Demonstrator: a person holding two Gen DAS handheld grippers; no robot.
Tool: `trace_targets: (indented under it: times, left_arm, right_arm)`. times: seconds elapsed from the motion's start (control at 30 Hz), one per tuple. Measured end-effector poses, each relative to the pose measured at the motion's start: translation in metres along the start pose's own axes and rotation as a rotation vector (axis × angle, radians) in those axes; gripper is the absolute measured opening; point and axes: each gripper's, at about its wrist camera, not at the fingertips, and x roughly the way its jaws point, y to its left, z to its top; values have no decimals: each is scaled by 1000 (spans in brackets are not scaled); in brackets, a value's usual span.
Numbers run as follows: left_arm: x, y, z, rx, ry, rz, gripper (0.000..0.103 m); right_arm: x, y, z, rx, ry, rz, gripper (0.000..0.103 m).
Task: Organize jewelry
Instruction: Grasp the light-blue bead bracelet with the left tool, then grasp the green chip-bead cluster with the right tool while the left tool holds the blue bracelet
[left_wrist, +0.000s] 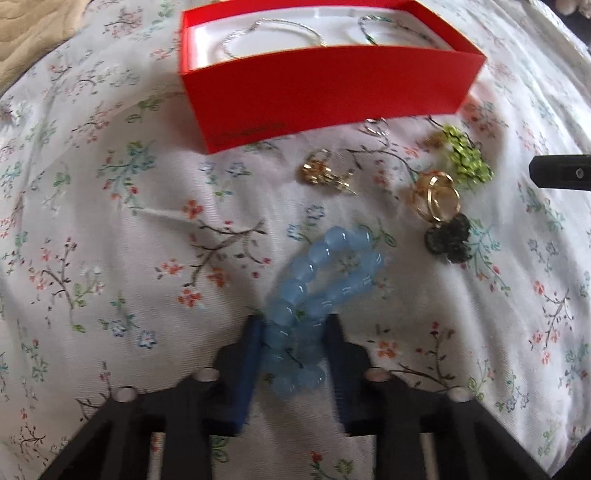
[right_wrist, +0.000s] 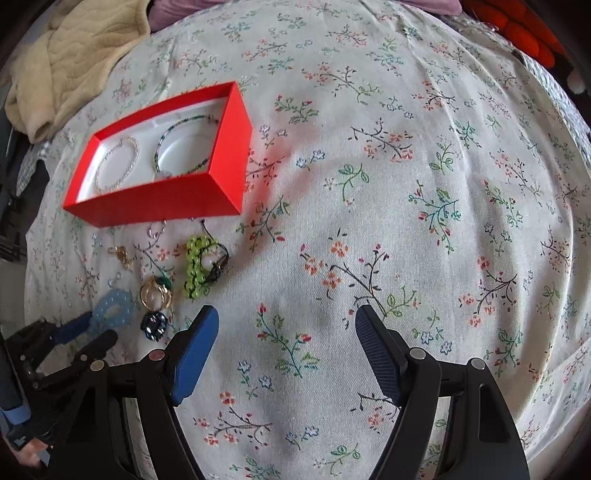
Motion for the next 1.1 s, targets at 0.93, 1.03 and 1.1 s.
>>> trace_targets:
  times: [0.93, 1.03, 1.1]
  left_arm:
    - [-21, 50, -9, -87, -27, -82, 17]
    - [-16, 53, -8, -75, -18, -78, 22]
    - [-13, 54, -7, -71, -11, -80, 24]
  right_arm:
    - [9, 31, 7, -31, 22, 145, 8]
    - [5, 16, 1, -40, 29, 119, 8]
    - [4, 5, -2, -47, 24, 86, 9]
